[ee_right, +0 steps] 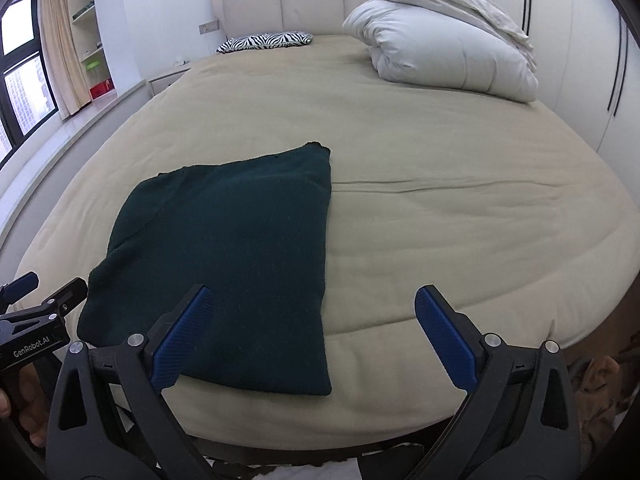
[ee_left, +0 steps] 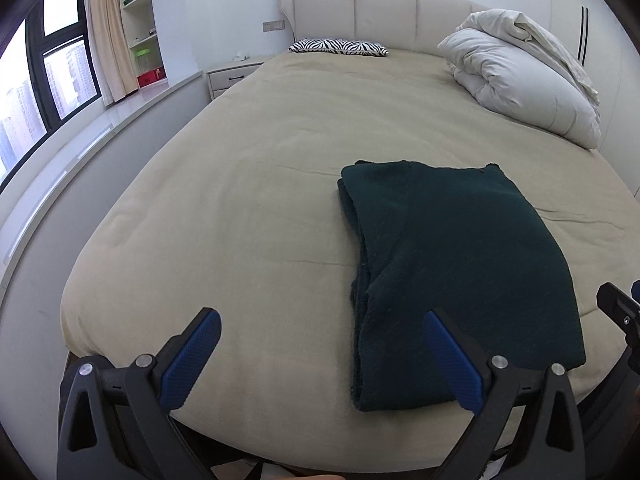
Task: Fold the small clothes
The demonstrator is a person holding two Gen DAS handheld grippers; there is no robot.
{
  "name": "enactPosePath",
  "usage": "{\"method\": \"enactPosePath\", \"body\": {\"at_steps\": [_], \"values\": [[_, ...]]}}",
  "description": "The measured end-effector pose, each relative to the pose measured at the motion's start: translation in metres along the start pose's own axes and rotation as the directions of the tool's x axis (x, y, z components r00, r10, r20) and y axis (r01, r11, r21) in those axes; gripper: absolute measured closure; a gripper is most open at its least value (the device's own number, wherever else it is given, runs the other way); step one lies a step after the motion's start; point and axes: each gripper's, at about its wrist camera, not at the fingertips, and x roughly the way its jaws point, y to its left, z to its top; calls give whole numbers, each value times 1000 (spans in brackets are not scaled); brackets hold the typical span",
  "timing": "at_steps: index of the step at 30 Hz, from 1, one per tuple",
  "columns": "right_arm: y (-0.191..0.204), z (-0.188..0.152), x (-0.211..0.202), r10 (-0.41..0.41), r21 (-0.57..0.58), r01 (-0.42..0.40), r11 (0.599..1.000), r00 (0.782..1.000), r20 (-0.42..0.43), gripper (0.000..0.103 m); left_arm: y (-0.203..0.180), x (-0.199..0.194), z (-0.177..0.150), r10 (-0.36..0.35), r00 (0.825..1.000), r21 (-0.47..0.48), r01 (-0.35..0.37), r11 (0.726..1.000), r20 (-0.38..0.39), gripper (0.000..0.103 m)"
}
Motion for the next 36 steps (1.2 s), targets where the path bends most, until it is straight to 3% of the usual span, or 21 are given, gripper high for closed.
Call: {"method": "enactPosePath", "body": {"at_steps": [36], "values": [[10, 2, -3, 12, -11, -12, 1000, 1000, -18, 0, 9, 4, 3, -26, 1000, -13, 26, 1000, -11, 0]]}}
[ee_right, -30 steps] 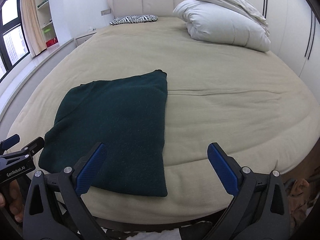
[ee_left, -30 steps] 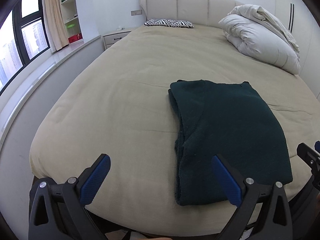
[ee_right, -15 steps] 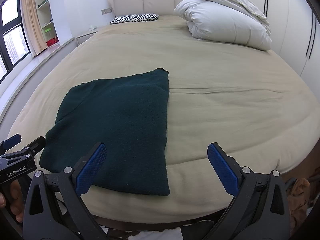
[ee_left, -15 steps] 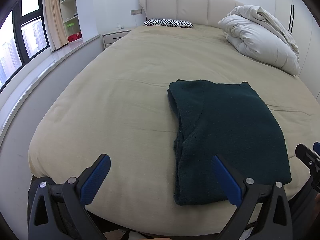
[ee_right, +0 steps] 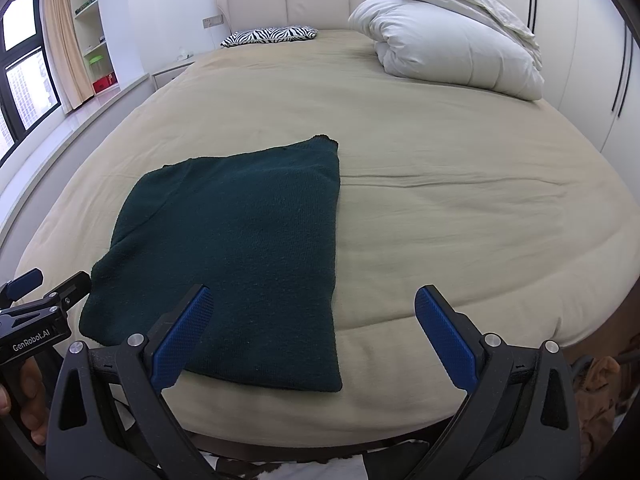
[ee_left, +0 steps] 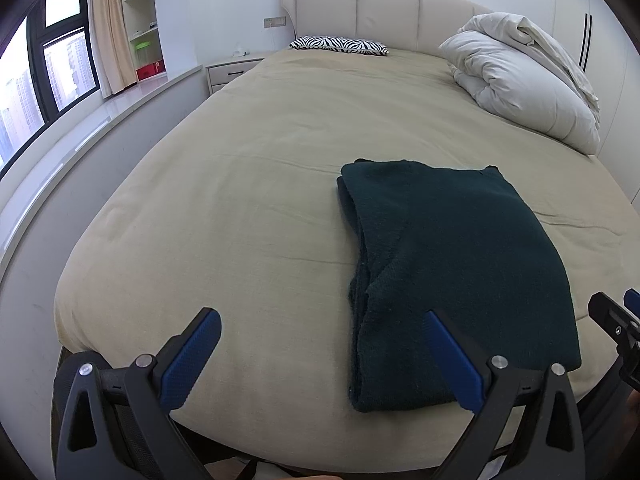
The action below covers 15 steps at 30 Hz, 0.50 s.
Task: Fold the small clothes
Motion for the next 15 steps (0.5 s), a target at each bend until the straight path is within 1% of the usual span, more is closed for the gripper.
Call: {"method": "enactPosePath", "body": {"at_steps": [15], "values": [[2, 0, 0, 3, 3, -3, 1000, 1000, -1, 0, -2, 0, 0, 1, 1000, 0, -1, 1000, 1, 0]]}}
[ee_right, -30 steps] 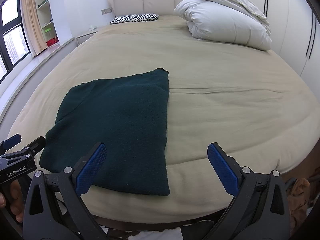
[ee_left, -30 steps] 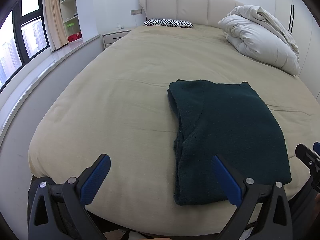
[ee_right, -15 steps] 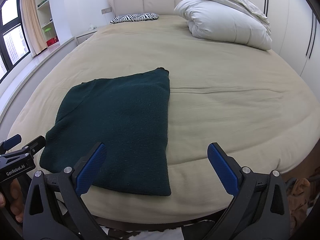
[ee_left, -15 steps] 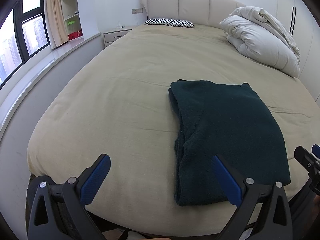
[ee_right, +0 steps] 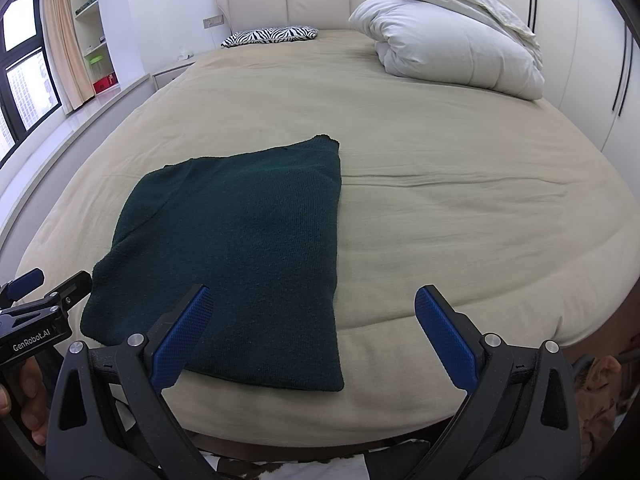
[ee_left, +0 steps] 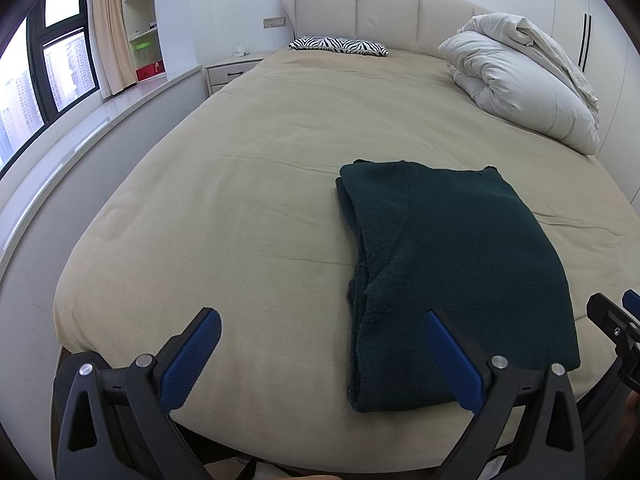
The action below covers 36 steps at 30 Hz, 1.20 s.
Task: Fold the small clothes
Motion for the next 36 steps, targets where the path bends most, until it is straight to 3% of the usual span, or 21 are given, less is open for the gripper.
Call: {"method": "enactPosePath", "body": {"at_steps": [36], "values": [[7, -6, -1, 14, 6, -14, 1000, 1000, -12, 0, -1, 0, 0, -8, 1000, 8, 8, 1000, 6, 0]]}}
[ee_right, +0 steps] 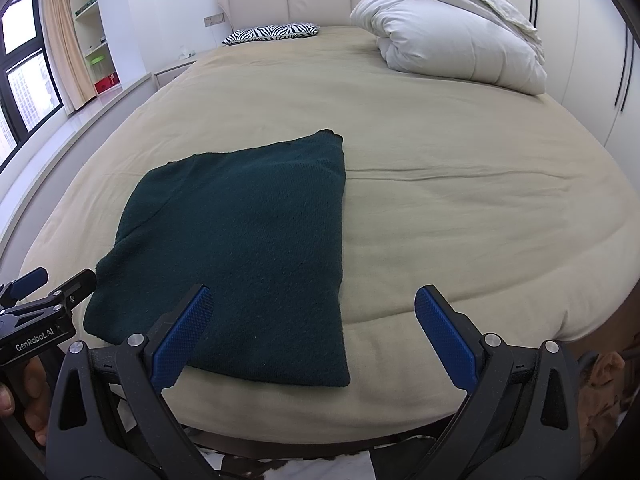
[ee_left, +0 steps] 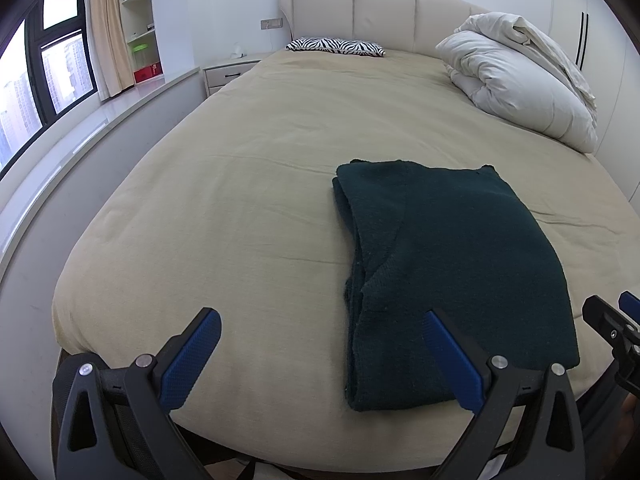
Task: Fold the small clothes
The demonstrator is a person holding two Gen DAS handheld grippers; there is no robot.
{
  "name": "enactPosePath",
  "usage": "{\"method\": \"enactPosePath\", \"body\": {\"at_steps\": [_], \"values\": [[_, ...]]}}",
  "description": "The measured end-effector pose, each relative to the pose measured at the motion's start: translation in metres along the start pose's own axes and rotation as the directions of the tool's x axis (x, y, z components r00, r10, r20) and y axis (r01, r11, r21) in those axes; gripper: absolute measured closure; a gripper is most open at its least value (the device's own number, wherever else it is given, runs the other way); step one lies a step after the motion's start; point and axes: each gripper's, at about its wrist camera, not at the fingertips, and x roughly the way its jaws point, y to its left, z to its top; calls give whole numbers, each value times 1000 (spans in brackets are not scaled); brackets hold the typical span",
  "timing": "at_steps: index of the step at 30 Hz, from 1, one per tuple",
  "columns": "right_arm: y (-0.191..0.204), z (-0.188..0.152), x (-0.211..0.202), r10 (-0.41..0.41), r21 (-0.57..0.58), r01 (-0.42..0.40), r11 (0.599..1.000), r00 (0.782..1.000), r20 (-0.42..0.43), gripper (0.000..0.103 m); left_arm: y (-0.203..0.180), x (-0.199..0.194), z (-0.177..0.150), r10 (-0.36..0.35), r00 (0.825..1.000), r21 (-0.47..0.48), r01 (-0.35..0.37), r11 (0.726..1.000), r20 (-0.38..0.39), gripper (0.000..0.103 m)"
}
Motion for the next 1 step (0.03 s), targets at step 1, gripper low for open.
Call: {"method": "enactPosePath", "body": {"at_steps": [1], "values": [[0, 0, 0, 0, 1, 0, 1000, 1000, 0, 0, 1, 1, 0, -3, 1000, 1, 3, 1000, 0, 0]]}}
